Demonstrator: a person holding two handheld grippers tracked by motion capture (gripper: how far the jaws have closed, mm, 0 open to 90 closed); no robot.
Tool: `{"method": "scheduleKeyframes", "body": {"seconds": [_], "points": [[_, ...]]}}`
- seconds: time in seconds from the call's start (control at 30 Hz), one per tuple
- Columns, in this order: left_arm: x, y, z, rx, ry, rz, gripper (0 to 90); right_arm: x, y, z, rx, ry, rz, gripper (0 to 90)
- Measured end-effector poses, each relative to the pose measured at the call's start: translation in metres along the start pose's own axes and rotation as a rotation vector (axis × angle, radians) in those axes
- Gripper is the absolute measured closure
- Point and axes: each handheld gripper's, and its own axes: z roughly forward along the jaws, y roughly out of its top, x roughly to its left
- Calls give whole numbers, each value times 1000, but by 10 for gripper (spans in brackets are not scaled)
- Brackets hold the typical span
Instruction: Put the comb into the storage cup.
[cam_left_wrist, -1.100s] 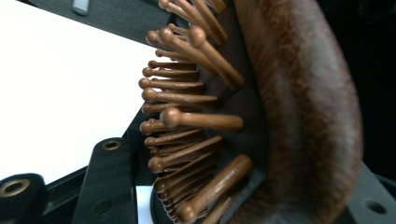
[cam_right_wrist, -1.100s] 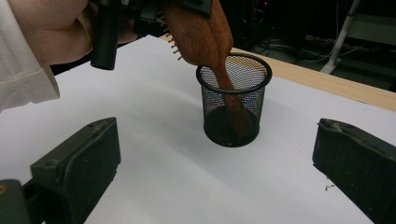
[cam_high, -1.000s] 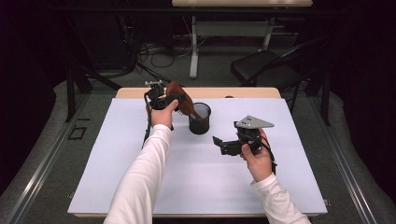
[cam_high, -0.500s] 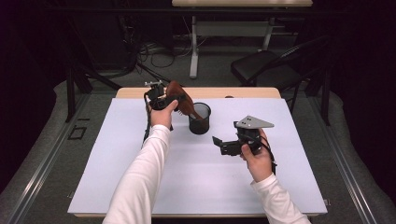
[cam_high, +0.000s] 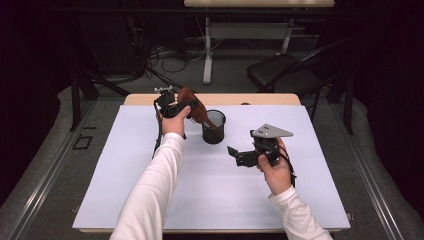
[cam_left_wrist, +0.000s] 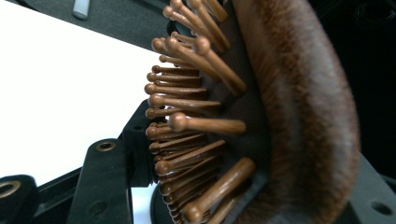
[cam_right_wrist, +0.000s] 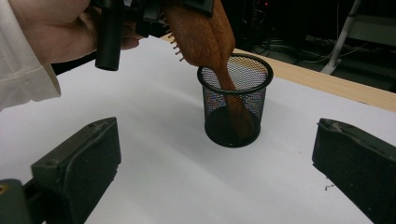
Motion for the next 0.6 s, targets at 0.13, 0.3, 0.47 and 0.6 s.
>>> {"method": "scheduleKeyframes", "body": {"seconds": [0.13, 0.3, 0.47, 0.6], "points": [[0, 0, 0, -4, 5, 10, 437, 0, 0, 0, 0, -1, 1, 7], [0, 1, 0, -4, 3, 6, 436, 0, 0, 0, -1, -1, 0, 7], [0, 1, -1, -16, 5, 3, 427, 0, 0, 0, -1, 1, 1, 7], [0, 1, -1, -17, 9, 6, 428, 0, 0, 1, 2, 0, -4, 7]]}}
